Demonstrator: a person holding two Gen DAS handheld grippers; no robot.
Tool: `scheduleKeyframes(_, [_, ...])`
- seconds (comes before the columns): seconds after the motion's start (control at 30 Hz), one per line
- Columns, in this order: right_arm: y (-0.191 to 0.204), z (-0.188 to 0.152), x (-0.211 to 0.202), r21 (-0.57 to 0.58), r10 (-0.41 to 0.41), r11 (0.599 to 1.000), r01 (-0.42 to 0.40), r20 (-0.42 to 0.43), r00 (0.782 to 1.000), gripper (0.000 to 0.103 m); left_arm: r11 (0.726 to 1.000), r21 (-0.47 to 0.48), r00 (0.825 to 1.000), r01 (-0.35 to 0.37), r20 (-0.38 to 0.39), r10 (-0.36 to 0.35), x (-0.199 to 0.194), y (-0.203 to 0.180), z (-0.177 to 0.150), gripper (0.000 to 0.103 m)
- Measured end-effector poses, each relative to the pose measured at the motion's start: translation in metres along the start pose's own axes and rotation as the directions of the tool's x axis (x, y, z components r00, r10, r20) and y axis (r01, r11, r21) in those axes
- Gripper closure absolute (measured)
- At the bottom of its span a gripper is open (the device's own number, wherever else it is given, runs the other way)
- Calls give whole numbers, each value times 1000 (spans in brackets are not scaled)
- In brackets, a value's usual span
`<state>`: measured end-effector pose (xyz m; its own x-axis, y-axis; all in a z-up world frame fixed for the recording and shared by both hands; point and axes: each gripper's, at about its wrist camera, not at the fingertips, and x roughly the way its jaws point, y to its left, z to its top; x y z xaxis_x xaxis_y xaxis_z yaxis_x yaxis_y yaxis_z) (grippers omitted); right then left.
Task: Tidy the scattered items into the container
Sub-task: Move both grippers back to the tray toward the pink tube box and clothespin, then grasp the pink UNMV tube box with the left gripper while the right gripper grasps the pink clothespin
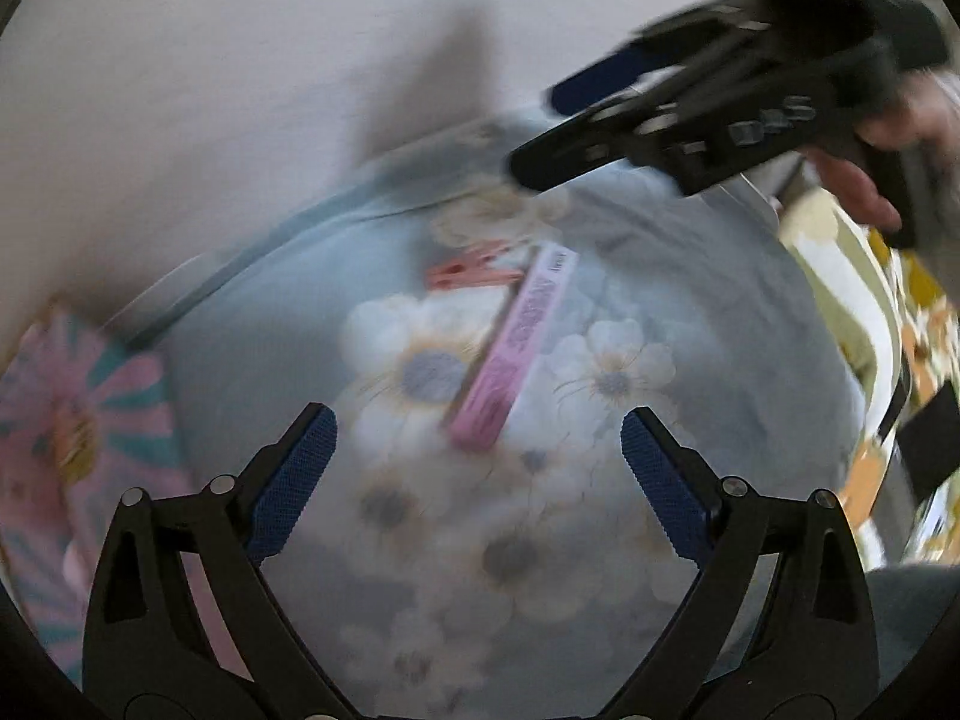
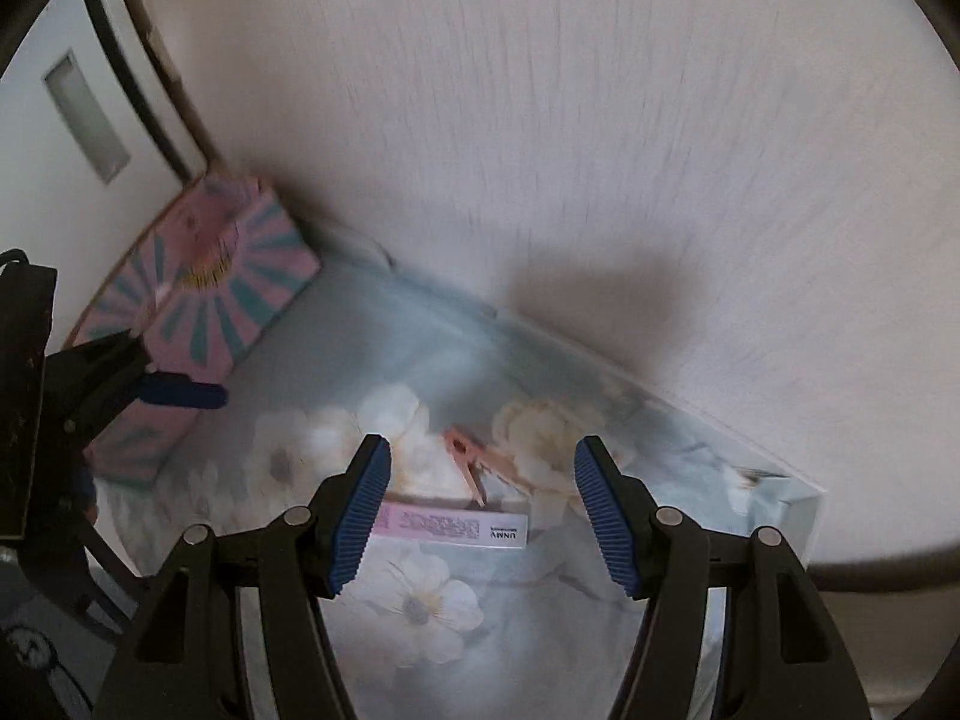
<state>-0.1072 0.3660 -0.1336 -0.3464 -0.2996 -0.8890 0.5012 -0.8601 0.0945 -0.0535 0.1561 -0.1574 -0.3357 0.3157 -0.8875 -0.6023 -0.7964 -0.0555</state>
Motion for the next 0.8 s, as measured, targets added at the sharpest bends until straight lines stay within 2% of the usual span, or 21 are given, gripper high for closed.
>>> scheduleKeyframes(0.1, [-9, -5, 24, -60, 28, 998, -29, -27, 999, 45, 999, 50, 1000, 17, -3, -16, 22, -8, 4, 7])
scheduleKeyframes(0.2, [-13, -7, 42, -115, 83, 989, -87, -40, 996, 54, 997, 75, 999, 32, -12, -32, 36, -8, 7, 7])
scheduleKeyframes(0.33, [-12, -8, 62, -189, 119, 973, -132, -79, 990, 67, 997, 65, 999, 47, -24, -45, 50, -8, 12, 8])
scheduleKeyframes(0.5, [-2, -8, 73, -286, 168, 938, -198, -125, 978, 67, 998, 35, 998, 54, -33, -53, 60, -3, 11, 8])
scheduleKeyframes(0.7, [3, -11, 80, -336, 168, 919, -208, -144, 975, 67, 998, -6, 997, 69, -28, -69, 62, 5, 11, 10])
scheduleKeyframes(0.8, [6, -15, 81, -355, 164, 912, -206, -144, 976, 67, 997, -7, 997, 73, -25, -73, 63, 5, 12, 14])
